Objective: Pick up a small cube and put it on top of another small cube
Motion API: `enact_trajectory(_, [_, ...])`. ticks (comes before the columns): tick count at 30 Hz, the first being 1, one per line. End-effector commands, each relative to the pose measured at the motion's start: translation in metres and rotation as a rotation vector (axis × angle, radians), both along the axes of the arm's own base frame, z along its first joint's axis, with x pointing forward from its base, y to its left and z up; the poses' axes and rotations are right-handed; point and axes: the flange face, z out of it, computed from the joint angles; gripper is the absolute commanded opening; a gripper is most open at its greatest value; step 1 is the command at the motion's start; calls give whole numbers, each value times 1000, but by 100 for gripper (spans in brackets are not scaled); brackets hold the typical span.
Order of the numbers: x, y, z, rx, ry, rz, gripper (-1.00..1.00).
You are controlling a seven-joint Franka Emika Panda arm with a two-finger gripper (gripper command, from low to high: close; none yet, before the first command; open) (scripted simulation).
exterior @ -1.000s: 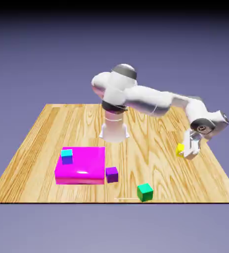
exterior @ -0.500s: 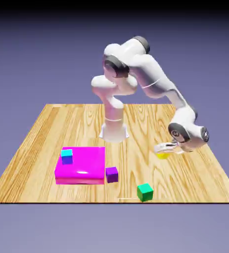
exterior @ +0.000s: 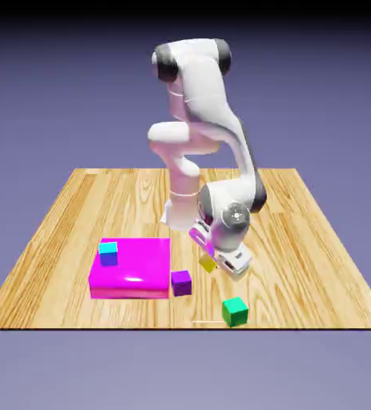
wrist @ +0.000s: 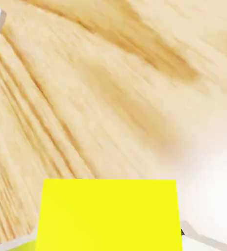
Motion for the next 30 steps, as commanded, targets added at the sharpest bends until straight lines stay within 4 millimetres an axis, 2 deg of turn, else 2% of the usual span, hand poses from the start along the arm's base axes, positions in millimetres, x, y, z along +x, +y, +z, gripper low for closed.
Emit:
enact_trajectory(1, [3,-16,7,-6,-30,-69,-100])
enact_trajectory(6, [5,-93,46,-24,-177,-418,-100])
enact_trajectory(11, [-11,-167,83,-14,-314,-776,-100])
enact_trajectory(16, [-43,-234,113,26,-432,-1142,-100])
enact_trajectory(20, [-84,-287,122,53,-485,-1397,-100])
enact_trajectory(23, [-107,-308,134,122,-535,-1624,-100])
enact_trajectory(30, [-99,-304,113,149,-527,-1626,-100])
